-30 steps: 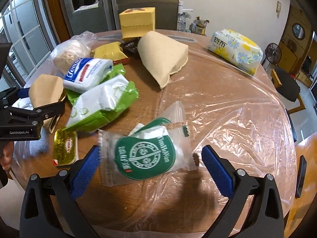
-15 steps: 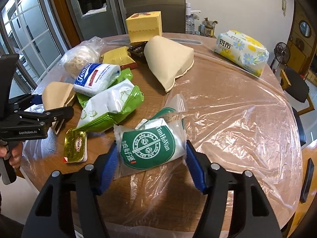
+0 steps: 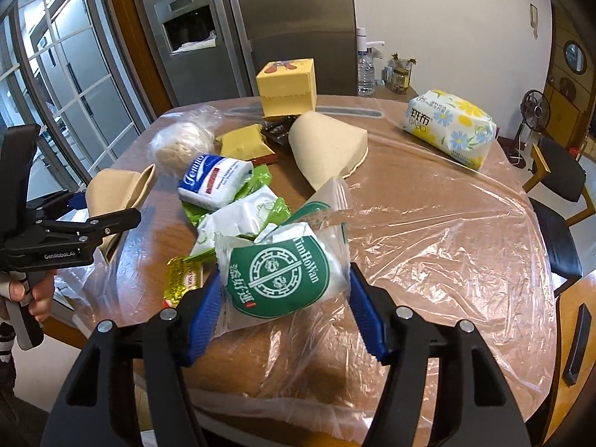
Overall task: Collect trash
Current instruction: 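Grasp the brown paper cone with the left tool while the right tool grasps the green pastry packet, then carry both items over the black bin and open both tools to drop them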
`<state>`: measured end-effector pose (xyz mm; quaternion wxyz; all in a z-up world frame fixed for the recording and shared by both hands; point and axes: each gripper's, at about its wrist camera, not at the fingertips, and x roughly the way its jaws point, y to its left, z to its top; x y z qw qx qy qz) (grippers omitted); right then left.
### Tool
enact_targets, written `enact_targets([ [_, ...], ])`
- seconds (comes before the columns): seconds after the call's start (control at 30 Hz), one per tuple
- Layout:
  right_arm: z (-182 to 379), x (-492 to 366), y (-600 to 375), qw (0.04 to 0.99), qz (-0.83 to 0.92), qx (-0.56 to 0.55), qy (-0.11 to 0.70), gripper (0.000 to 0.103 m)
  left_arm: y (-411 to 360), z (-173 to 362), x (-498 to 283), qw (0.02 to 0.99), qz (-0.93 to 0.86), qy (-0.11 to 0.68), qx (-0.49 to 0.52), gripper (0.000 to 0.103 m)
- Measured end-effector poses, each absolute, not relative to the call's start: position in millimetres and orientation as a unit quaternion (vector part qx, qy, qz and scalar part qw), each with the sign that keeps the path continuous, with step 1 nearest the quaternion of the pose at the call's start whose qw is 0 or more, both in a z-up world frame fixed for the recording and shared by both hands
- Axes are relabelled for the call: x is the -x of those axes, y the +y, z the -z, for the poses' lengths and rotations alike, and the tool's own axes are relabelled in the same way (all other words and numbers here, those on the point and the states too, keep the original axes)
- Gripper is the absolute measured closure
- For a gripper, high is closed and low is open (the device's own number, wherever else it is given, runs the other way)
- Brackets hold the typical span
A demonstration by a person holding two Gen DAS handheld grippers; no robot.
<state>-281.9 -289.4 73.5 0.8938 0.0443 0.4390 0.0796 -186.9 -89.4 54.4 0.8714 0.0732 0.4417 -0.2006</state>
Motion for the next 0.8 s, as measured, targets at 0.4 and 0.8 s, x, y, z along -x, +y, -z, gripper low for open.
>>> enact_targets([
  [0.4, -89.6, 306.1, -283.8, 0.894, -0.102, -0.055, 0.433, 0.04, -97.0, -68.2, 218.7, 0.881, 0.186, 0.425, -0.094, 0.021],
  [0.8, -96.8, 341.3, -272.1, 0.89, -0.125, -0.056, 0.436, 0.04, -105.8, -72.7, 265.5, 0.881, 0.186, 0.418, -0.119, 0.021],
])
